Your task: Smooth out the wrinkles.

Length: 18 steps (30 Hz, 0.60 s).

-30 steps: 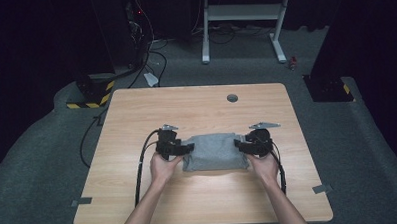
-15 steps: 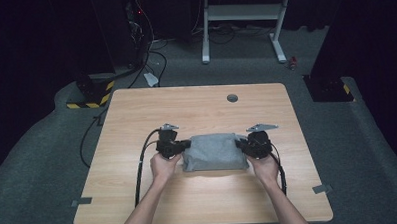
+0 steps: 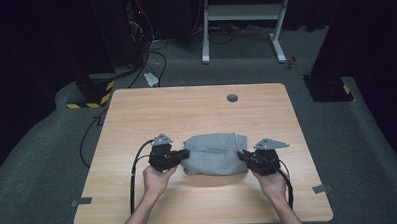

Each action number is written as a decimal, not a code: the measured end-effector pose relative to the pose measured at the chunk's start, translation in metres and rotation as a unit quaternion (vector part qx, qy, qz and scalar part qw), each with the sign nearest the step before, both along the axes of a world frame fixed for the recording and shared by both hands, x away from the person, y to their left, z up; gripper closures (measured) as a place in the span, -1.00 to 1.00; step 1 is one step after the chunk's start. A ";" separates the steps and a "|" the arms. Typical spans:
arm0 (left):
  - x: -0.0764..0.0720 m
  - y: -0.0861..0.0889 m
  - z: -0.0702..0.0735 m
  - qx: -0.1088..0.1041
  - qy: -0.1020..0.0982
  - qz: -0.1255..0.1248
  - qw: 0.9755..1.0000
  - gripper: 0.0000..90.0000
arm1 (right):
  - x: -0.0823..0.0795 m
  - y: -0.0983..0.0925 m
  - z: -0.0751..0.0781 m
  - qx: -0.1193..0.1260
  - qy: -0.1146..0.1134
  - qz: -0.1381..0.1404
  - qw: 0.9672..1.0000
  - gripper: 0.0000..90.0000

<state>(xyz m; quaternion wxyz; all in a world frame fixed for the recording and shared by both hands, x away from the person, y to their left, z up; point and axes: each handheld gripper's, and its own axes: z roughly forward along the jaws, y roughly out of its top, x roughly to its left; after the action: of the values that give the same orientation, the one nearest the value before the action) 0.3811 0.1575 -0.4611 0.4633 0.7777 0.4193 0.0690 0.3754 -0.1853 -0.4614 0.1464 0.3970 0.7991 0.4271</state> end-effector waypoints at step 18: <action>-0.050 -0.009 -0.043 0.084 -0.001 -0.033 0.996 0.85 | -0.052 -0.003 -0.043 -0.062 -0.004 0.022 0.998 0.72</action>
<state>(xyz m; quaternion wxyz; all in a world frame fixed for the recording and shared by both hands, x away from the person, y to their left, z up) 0.3313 0.1480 -0.5043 0.3985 0.8271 0.3862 0.0894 0.3229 -0.1879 -0.5044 0.1641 0.3677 0.8320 0.3816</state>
